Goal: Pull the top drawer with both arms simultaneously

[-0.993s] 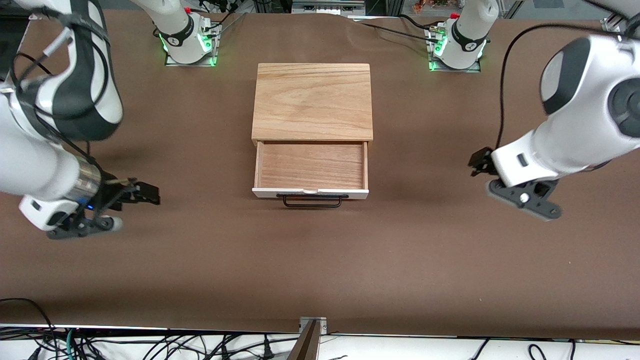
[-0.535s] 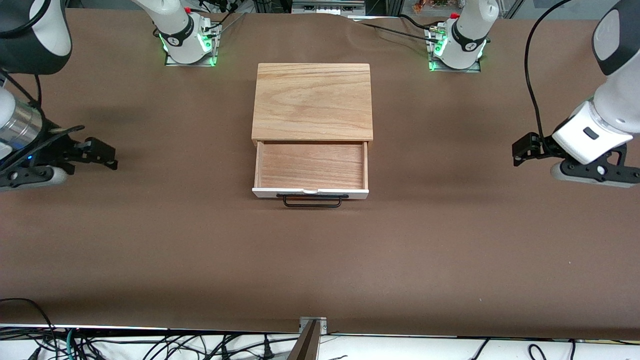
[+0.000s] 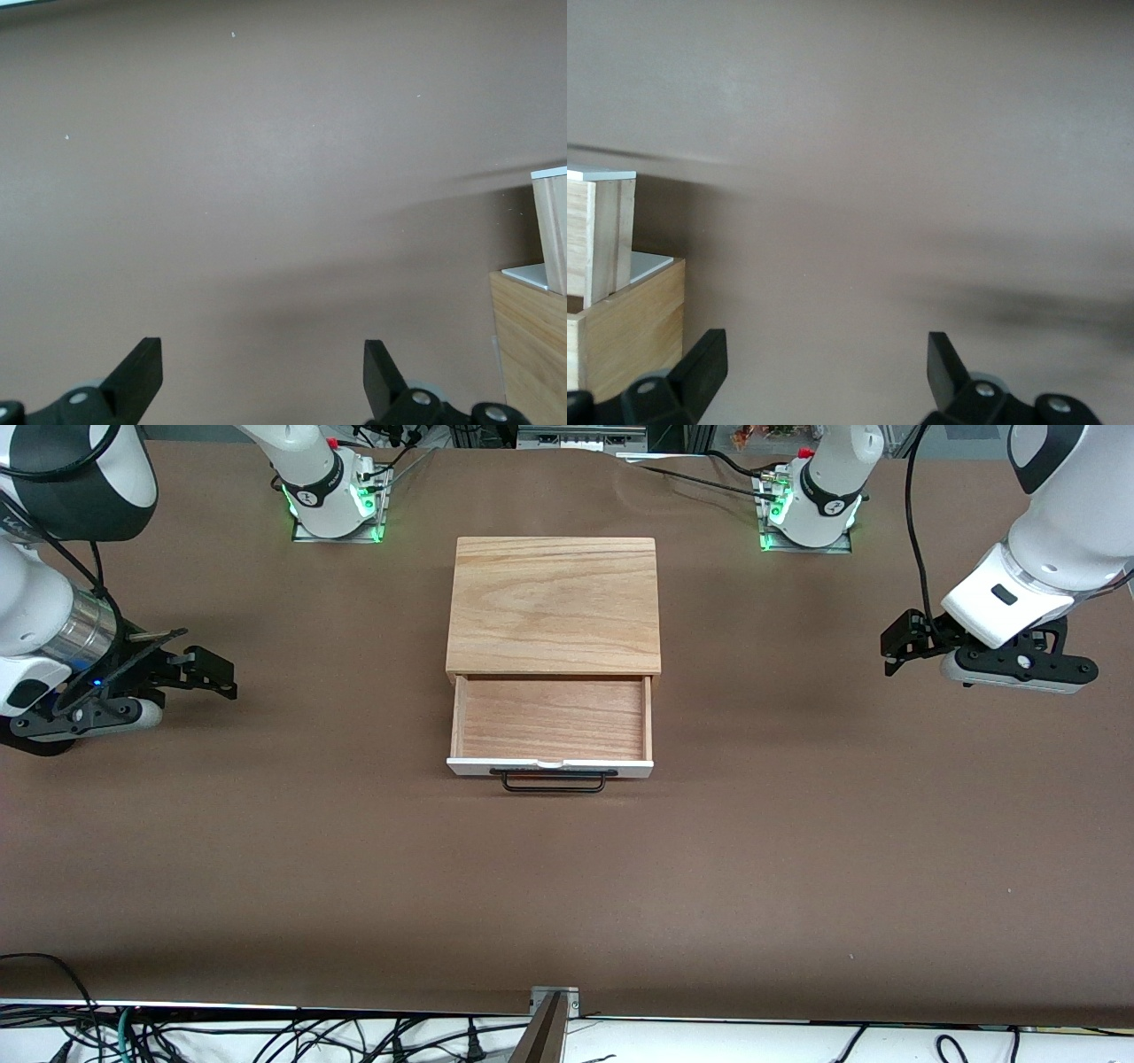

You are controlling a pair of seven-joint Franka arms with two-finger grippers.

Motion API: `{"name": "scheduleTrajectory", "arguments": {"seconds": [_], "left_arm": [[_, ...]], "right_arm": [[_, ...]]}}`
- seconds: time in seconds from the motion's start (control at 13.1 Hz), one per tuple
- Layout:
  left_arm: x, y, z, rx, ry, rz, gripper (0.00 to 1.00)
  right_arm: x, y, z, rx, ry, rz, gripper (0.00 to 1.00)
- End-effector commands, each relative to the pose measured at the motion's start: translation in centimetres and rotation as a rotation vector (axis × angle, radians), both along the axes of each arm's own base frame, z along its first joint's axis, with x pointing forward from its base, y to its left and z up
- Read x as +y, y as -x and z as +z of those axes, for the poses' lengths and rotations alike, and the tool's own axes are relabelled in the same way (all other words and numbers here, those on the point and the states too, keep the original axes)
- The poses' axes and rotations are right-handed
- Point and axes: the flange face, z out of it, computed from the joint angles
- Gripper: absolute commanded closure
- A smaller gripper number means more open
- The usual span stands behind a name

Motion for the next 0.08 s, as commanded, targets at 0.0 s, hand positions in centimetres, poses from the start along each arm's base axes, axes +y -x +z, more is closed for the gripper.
{"name": "scheduleTrajectory", "arguments": {"seconds": [0.0], "left_arm": [[0.57, 0.36, 0.04, -0.017, -0.029, -0.018, 0.0]], "right_arm": [[-0.16, 0.12, 0.56, 0.009, 0.012, -0.004, 0.0]]}}
